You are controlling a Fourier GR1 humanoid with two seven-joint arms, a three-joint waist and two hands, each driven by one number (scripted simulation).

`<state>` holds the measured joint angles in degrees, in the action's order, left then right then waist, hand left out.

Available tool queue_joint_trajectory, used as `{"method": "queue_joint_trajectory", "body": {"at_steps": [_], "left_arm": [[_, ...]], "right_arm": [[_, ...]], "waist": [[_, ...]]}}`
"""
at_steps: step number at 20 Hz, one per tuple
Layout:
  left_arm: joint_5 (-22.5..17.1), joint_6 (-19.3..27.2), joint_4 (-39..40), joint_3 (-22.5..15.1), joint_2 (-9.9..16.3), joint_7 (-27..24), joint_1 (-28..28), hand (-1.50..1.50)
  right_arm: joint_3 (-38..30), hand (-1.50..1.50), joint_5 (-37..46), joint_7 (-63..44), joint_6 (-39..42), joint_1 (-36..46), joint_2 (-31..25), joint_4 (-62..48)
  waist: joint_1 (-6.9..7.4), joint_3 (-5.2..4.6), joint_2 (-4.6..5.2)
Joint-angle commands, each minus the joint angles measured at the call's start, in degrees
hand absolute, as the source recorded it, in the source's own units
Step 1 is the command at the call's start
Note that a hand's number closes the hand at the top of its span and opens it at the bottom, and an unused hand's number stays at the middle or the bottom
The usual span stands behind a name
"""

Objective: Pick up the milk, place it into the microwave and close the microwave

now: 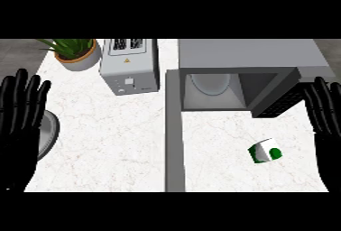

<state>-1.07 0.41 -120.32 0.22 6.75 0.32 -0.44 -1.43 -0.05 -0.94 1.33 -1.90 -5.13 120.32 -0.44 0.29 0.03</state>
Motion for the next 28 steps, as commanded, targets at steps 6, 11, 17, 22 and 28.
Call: {"method": "queue_joint_trajectory", "body": {"at_steps": [6,11,17,22,28], "left_arm": [[-3.5,-2.8,3.6,2.0,0.7,0.5,-0.8,-1.5],[-14.0,-2.2,0.9,2.2,-5.7,3.4,6.5,-1.5],[-14.3,-6.4,-0.6,0.8,-6.6,-1.6,15.4,-1.5],[-17.5,-8.5,-1.0,3.2,-4.7,-2.9,17.3,-1.5],[-14.2,-10.4,-0.4,-2.2,-6.7,-10.0,25.5,-1.5]], "right_arm": [[-8.5,-1.5,-16.6,8.2,17.6,-15.3,-7.5,6.4],[-9.2,-1.5,-20.3,5.6,22.4,-19.1,-9.0,2.3],[-12.1,-1.5,-18.6,10.3,27.2,-22.9,-6.7,-0.6],[-12.8,-1.5,-16.5,11.7,29.4,-24.5,-5.2,-2.9],[-12.9,-1.5,-13.2,14.6,30.6,-18.5,-4.4,-13.4]], "waist": [[-0.7,-0.23,-0.16],[0.08,-0.26,-0.21],[0.36,-0.29,-0.14],[0.31,-0.29,-0.12],[0.66,-0.29,-0.1]]}}
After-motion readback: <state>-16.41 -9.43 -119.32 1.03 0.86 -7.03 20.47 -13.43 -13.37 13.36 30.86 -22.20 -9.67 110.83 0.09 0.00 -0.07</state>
